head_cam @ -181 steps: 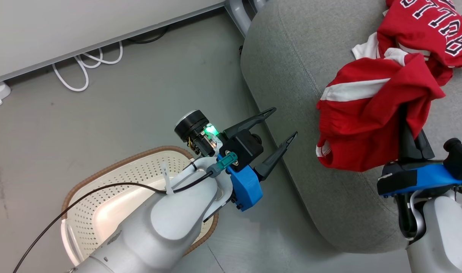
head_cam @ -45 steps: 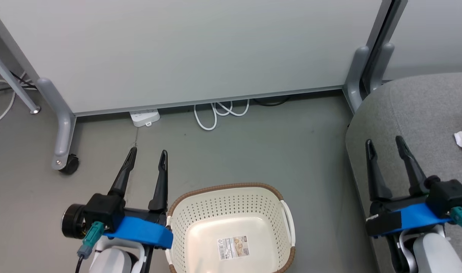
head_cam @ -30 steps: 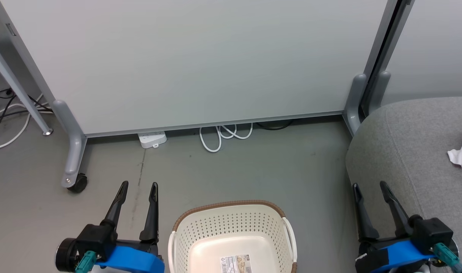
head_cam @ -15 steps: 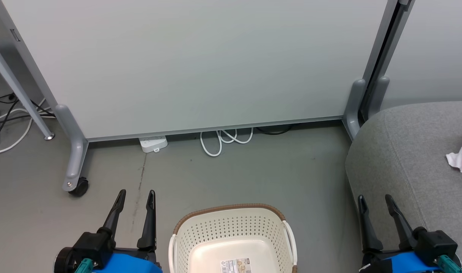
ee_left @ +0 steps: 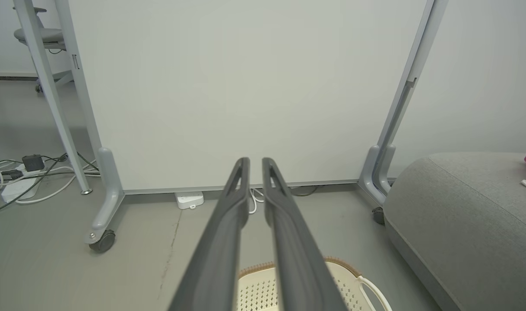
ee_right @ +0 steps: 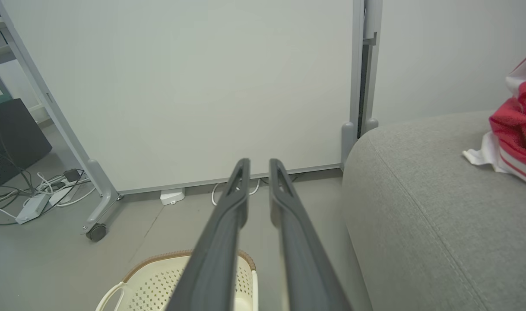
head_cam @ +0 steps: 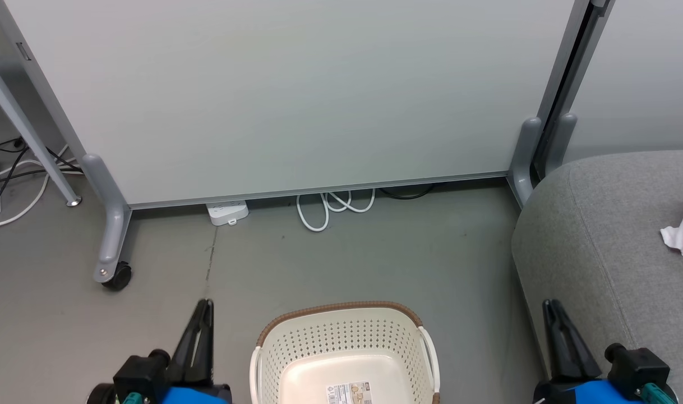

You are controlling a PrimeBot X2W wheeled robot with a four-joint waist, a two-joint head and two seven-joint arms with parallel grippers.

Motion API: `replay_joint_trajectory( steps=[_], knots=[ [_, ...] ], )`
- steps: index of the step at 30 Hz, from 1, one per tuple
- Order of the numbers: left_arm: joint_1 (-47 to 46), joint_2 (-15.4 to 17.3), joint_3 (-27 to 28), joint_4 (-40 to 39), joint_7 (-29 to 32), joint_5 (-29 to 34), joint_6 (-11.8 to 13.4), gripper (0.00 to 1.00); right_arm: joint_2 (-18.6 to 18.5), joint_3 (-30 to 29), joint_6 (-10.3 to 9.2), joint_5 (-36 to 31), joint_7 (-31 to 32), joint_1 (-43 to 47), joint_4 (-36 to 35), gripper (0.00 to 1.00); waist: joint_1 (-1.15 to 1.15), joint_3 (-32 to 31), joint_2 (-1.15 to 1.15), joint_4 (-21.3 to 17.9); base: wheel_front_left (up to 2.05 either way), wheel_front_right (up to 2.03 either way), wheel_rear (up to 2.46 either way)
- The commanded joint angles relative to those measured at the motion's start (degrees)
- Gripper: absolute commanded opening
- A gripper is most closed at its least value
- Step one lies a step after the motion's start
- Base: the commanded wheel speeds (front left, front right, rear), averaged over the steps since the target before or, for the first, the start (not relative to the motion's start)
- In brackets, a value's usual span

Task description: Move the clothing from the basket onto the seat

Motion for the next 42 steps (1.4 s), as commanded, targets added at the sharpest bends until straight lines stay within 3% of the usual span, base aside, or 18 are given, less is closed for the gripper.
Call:
replay_joint_trajectory(
  steps=[1,21,42],
  knots=[
    [0.3,0.0,0.0,0.4,0.1,-0.1,0.0,0.00,0.0,0.0,0.00,0.0,0.0,0.0,0.5,0.00,0.00,0.0,0.00,0.0,0.00,0.00,0.00],
    [-0.5,0.0,3.8,0.1,5.6,-20.9,-1.4,0.00,0.4,-1.7,0.00,21.3,5.6,-1.8,0.0,0.00,0.00,0.2,0.00,-0.4,0.00,0.00,0.00],
    [-1.2,0.1,6.9,-0.2,10.1,-38.3,-2.6,0.00,0.7,-3.0,-0.01,39.0,10.2,-3.4,-0.4,0.00,0.00,0.4,0.00,-0.9,0.00,0.00,0.00]
  ],
)
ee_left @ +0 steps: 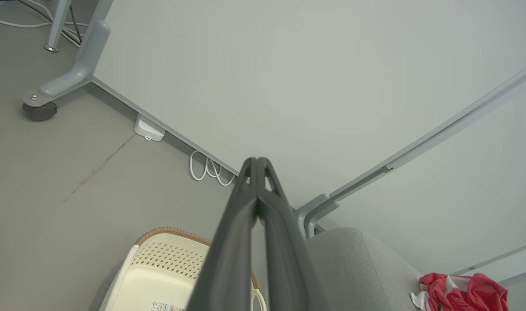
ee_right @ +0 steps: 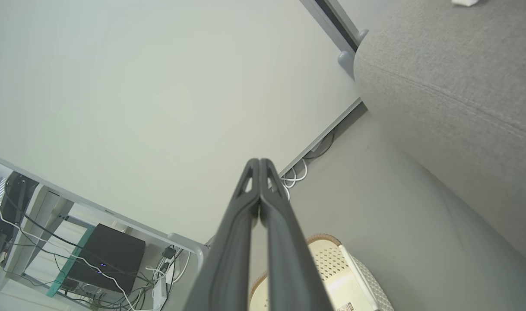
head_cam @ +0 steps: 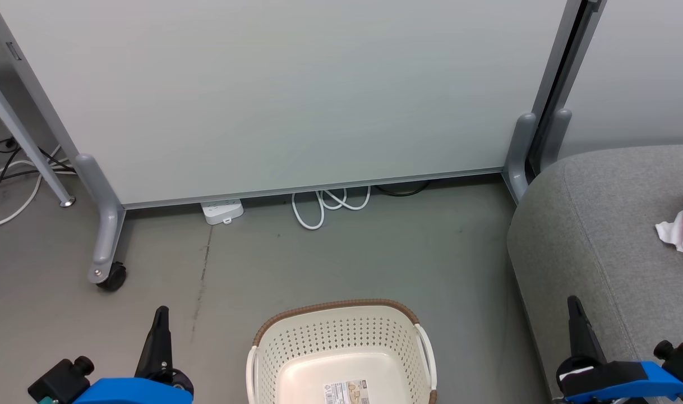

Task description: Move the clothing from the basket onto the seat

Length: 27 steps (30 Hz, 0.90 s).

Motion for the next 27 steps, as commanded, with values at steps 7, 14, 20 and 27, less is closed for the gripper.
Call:
replay_joint_trajectory(
  steps=[7,14,20,27],
  knots=[
    [-1.9,0.2,1.4,-0.9,1.4,-5.7,-0.6,0.00,0.2,-0.6,-0.01,5.9,1.5,-2.0,-1.1,0.00,0.00,0.1,0.00,-0.1,0.00,0.00,0.00],
    [-2.1,0.2,2.3,-1.0,2.6,-10.4,-0.9,0.00,0.3,-1.0,-0.01,10.6,2.7,-2.4,-1.1,0.00,0.00,0.1,0.00,-0.3,0.00,0.00,0.00],
    [-2.1,0.2,2.9,-1.0,3.6,-14.1,-1.2,0.00,0.3,-1.3,-0.01,14.4,3.7,-2.8,-1.2,0.00,0.00,0.2,0.00,-0.4,0.00,0.00,0.00],
    [-2.3,0.2,3.7,-1.1,4.7,-18.2,-1.5,0.00,0.4,-1.6,0.00,18.6,4.8,-3.1,-1.3,0.00,0.00,0.3,0.00,-0.6,0.00,0.00,0.00]
  ],
)
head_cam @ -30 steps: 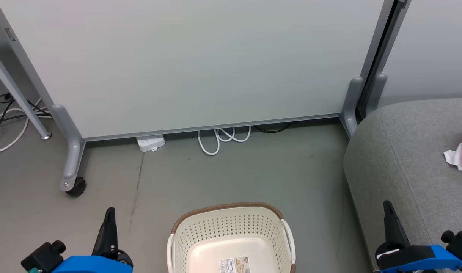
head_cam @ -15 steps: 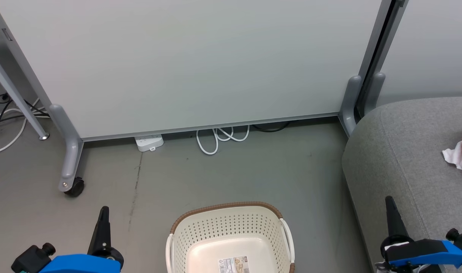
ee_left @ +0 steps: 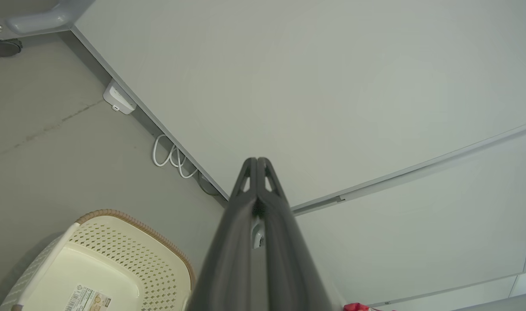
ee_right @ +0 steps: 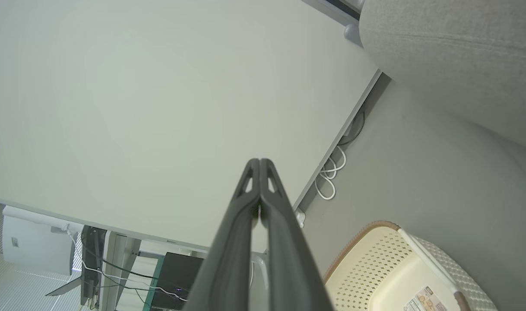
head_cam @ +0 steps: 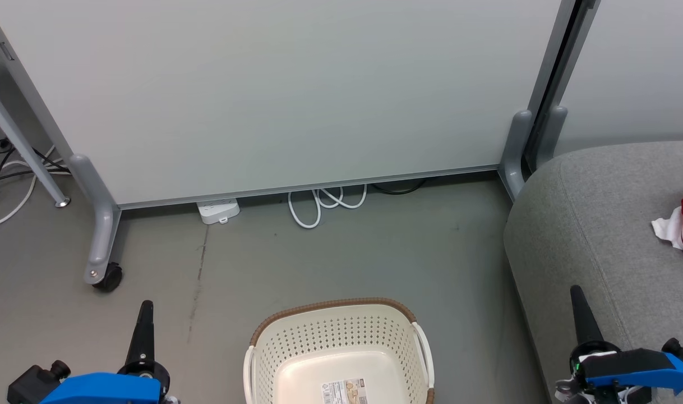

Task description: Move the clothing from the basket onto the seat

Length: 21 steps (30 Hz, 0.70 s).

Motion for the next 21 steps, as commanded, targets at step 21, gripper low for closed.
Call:
replay_joint_trajectory(
  steps=[21],
  knots=[
    [-1.8,0.3,2.4,-0.8,3.2,-11.8,-1.1,0.00,0.3,-1.1,0.00,12.0,3.1,-2.1,-0.8,0.00,-0.01,0.2,0.00,-0.5,0.00,0.00,0.00]
  ],
)
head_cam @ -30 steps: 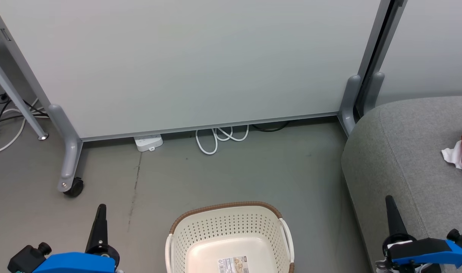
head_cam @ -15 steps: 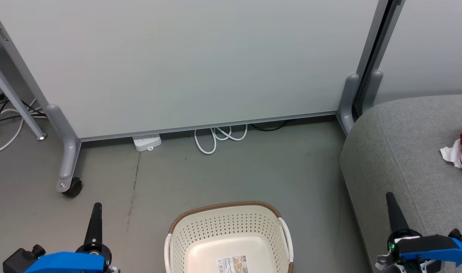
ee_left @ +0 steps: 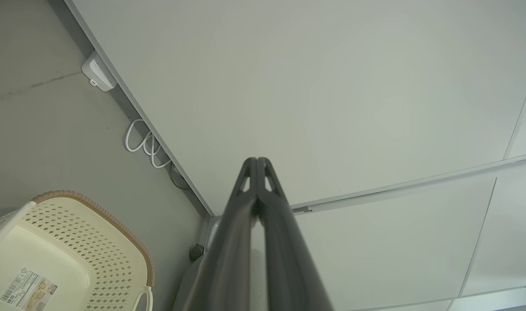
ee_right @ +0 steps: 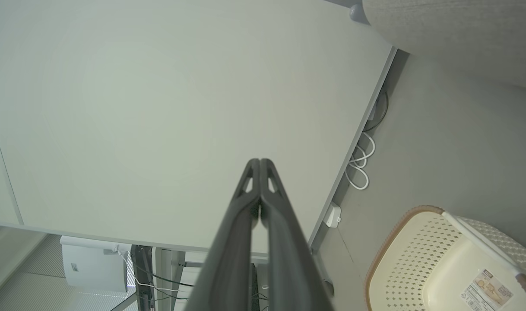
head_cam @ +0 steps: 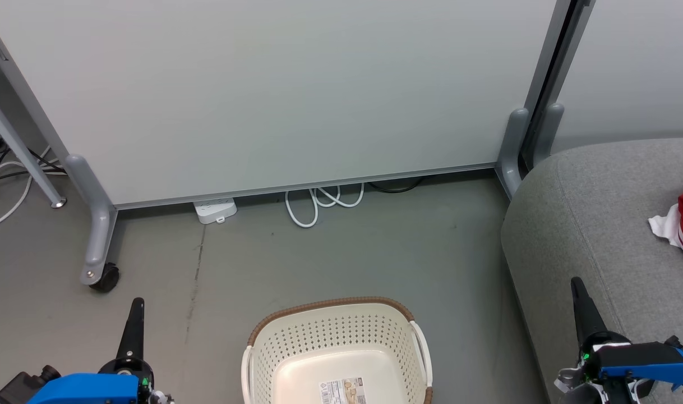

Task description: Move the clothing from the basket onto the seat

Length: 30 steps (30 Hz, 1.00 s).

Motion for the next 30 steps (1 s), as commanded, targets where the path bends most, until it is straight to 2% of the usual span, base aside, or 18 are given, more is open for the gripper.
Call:
replay_joint_trajectory(
  steps=[1,30],
  knots=[
    [-1.3,0.2,0.6,-0.6,0.4,-1.3,-0.4,0.00,0.1,-0.2,0.00,1.3,0.4,-1.0,-0.5,0.00,0.00,0.0,0.00,0.0,0.00,0.00,0.00],
    [-1.6,0.3,2.8,-0.7,3.6,-13.6,-1.2,0.00,0.4,-1.2,0.00,13.9,3.7,-2.0,-0.7,0.00,0.00,0.3,0.00,-0.7,0.00,0.00,0.00]
  ],
)
